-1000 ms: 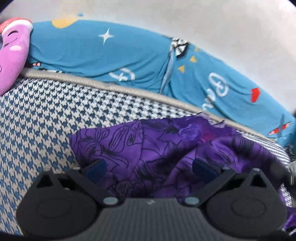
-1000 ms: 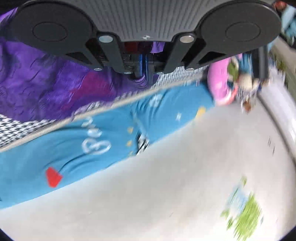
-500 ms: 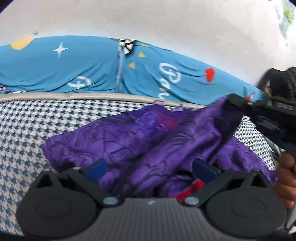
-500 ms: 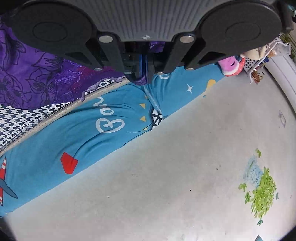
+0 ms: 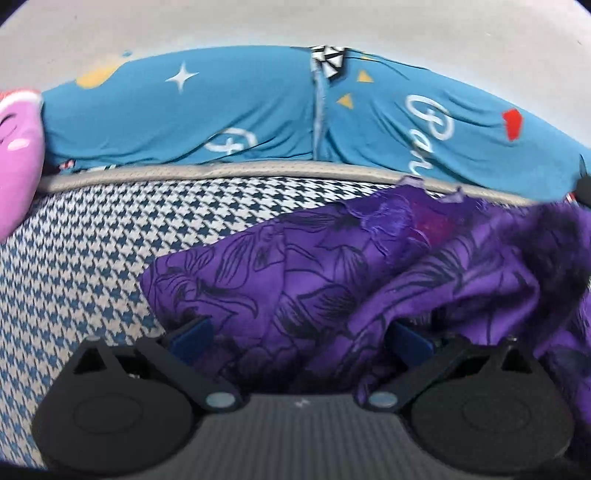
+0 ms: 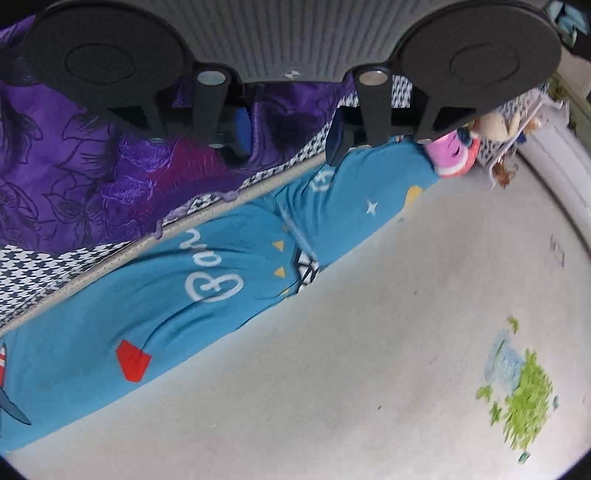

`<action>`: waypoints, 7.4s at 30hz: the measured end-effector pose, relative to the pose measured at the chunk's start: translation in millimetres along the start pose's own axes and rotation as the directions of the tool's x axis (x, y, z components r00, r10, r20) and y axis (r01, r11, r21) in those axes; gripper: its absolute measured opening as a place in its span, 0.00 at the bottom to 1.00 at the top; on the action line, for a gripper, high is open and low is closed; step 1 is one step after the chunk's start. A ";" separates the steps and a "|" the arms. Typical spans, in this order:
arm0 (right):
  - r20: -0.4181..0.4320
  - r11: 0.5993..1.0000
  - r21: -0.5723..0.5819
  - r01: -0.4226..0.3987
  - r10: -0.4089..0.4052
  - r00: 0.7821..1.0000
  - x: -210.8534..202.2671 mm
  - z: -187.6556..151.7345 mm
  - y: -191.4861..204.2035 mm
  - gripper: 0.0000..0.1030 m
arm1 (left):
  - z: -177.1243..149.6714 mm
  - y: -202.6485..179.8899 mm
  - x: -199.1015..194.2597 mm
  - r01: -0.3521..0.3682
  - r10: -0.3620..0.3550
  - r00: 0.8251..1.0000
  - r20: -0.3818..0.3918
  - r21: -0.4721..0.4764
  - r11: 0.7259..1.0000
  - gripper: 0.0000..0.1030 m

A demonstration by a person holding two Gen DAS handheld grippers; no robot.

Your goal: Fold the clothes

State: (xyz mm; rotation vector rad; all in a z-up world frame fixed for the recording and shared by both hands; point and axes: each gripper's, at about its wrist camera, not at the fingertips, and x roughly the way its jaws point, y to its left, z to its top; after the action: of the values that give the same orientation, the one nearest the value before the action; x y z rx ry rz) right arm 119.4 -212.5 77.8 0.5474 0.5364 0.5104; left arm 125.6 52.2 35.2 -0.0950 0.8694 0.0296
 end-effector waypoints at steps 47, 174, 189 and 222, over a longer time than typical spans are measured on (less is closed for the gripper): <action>-0.279 0.956 -0.243 -0.162 0.091 0.956 37.1 -66.6 37.0 0.11 | 7.5 70.6 5.7 0.121 -0.134 0.991 -0.021 -0.311 0.943 1.00; 0.103 0.843 0.085 0.531 -0.537 0.837 -156.7 -54.9 -35.9 0.42 | -102.4 106.8 -37.6 0.229 -0.265 0.962 -0.068 -0.333 0.915 0.56; 0.062 0.862 0.047 0.504 -0.506 0.860 -175.6 -60.6 -37.8 0.52 | -103.7 85.8 -29.2 0.214 -0.237 0.970 -0.054 -0.273 0.938 0.80; 0.277 0.904 0.075 0.422 -0.425 0.861 -207.8 -54.1 -9.3 0.16 | -109.9 117.9 -106.9 0.376 -0.339 0.926 0.163 -0.348 0.859 0.16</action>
State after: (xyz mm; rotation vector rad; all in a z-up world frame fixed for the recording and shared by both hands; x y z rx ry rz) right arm -64.7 -320.8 102.2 0.4859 0.3637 0.0021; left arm -34.7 160.4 38.0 -0.6111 0.7287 -0.1503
